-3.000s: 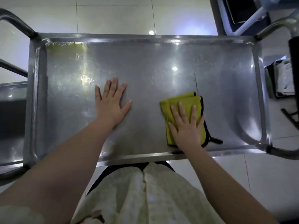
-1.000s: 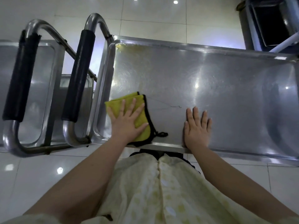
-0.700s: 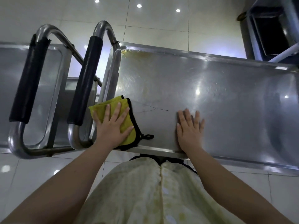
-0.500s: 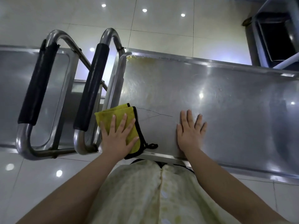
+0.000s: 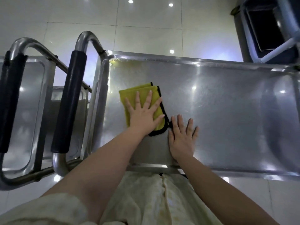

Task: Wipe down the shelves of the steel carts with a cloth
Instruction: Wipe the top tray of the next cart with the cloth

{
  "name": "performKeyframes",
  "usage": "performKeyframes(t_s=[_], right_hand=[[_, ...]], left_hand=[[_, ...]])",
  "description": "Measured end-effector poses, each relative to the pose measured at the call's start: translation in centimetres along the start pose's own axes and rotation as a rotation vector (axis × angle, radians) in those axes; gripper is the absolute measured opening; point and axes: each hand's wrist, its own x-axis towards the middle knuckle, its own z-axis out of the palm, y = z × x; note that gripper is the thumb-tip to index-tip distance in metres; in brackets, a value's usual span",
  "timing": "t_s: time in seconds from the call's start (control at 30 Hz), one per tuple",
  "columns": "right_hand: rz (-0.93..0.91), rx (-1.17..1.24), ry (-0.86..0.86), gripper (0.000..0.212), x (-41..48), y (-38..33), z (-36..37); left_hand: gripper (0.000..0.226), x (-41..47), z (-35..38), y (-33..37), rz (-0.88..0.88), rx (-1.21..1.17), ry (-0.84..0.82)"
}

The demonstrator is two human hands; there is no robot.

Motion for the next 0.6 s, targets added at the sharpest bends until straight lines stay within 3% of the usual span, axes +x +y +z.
performKeyframes(t_s=[0.13, 0.2, 0.4, 0.6], right_hand=[[0.091, 0.551, 0.204, 0.055, 1.4, 0.9, -2.8], [0.101, 0.632, 0.221, 0.051, 3.1, 2.2, -4.2], [-0.037, 0.123, 0.017, 0.052, 8.6, 0.7, -4.0], [-0.022, -0.043, 0.011, 0.059, 8.6, 0.1, -2.9]], left_hand=[[0.070, 1.7, 0.0, 4.6, 0.167, 0.048, 0.010], [0.071, 1.9, 0.2, 5.0, 0.181, 0.034, 0.025], [0.072, 1.8, -0.2, 1.5, 0.157, -0.009, 0.024], [0.072, 2.4, -1.2, -8.8, -0.144, -0.058, 0.054]])
